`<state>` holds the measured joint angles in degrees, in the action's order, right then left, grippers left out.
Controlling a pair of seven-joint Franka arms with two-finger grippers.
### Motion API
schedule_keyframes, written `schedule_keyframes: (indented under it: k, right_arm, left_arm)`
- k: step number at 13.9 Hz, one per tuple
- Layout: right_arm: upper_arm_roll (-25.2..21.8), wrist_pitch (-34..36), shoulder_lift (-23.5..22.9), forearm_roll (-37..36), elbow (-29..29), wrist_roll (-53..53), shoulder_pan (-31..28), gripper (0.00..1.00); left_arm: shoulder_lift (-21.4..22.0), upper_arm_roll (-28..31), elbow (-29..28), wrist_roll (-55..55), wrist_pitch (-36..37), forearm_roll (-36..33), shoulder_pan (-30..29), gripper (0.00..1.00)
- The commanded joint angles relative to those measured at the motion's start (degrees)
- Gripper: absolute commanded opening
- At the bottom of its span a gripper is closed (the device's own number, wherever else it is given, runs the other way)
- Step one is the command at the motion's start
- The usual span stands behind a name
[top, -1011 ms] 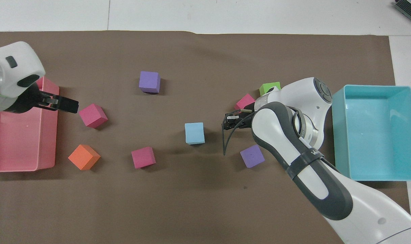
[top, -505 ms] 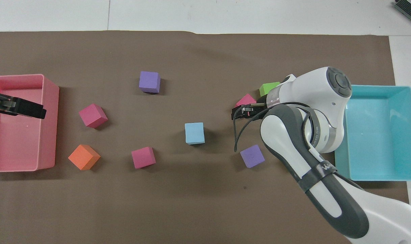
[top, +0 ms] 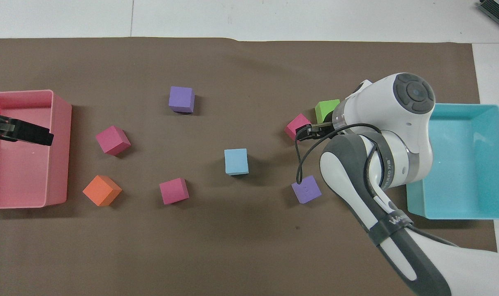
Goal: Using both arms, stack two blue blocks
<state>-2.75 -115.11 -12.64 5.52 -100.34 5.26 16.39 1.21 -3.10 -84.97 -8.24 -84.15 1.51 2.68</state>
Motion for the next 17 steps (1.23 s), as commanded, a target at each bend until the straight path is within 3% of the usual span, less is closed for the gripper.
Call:
schedule_keyframes:
  k: [1, 8, 11, 14, 17]
  right_arm:
    - [0.5, 4.4, 1.0, -2.5, 2.8, 0.5, -2.5, 1.00]
    - [0.4, 10.6, 7.4, -5.8, 6.0, -0.1, -8.5, 1.00]
    - [0.0, 15.4, 8.9, -6.7, 9.2, -0.2, -10.0, 1.00]
    - [-0.2, 21.2, 9.3, -6.9, 13.2, -2.3, -10.9, 1.00]
    - [-1.5, 22.6, 11.7, -7.5, 13.5, -3.4, -10.9, 1.00]
  left_arm:
    - [0.9, -0.2, -0.5, -0.4, 0.1, 0.2, -0.7, 1.00]
    - [0.6, -0.1, -2.1, -0.3, -0.8, 0.2, -1.7, 1.00]
    - [0.7, -0.1, -2.0, -0.3, 0.6, 0.2, -1.5, 1.00]
    - [0.2, -0.1, -1.9, -0.1, -2.6, 0.3, -1.9, 1.00]
    - [-1.2, -0.1, -1.2, -0.1, -3.6, 0.1, -1.4, 1.00]
